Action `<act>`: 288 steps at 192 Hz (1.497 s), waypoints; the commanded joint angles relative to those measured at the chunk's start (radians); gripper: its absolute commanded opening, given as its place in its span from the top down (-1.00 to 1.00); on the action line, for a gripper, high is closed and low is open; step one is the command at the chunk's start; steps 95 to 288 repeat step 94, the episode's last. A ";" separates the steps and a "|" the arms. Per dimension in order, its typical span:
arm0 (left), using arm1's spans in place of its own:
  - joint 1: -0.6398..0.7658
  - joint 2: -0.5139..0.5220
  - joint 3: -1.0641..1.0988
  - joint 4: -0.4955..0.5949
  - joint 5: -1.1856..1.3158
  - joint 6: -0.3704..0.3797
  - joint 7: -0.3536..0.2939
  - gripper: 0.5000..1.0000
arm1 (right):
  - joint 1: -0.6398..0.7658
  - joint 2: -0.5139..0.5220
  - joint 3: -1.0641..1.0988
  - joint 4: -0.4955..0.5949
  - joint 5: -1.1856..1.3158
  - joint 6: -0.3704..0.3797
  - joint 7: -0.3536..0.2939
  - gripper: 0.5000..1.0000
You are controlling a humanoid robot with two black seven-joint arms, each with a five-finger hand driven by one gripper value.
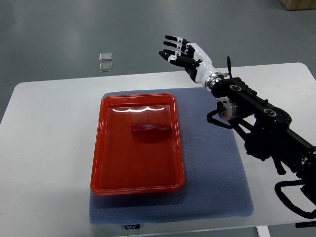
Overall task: Place red pepper on red tray
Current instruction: 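Open the right hand, release the pepper, and raise the hand away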
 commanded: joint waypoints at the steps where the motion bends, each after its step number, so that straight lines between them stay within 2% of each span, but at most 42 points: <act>1: 0.001 0.000 0.000 0.000 0.000 0.000 0.000 -1.00 | -0.057 -0.001 0.084 0.000 0.136 0.013 0.020 -0.41; 33: 0.000 0.000 -0.001 -0.003 0.001 0.000 0.002 -1.00 | -0.122 -0.021 0.089 -0.008 0.370 0.147 0.049 -0.53; 54: 0.000 0.000 0.000 -0.005 0.000 0.000 0.000 -1.00 | -0.138 -0.019 0.086 -0.009 0.383 0.167 0.057 -0.65; 94: 0.000 0.000 -0.001 0.001 0.000 0.000 0.000 -1.00 | -0.152 -0.018 0.083 -0.011 0.381 0.222 0.057 -0.65; 288: 0.000 0.000 -0.001 0.001 0.000 0.000 0.000 -1.00 | -0.152 -0.018 0.083 -0.011 0.381 0.222 0.057 -0.65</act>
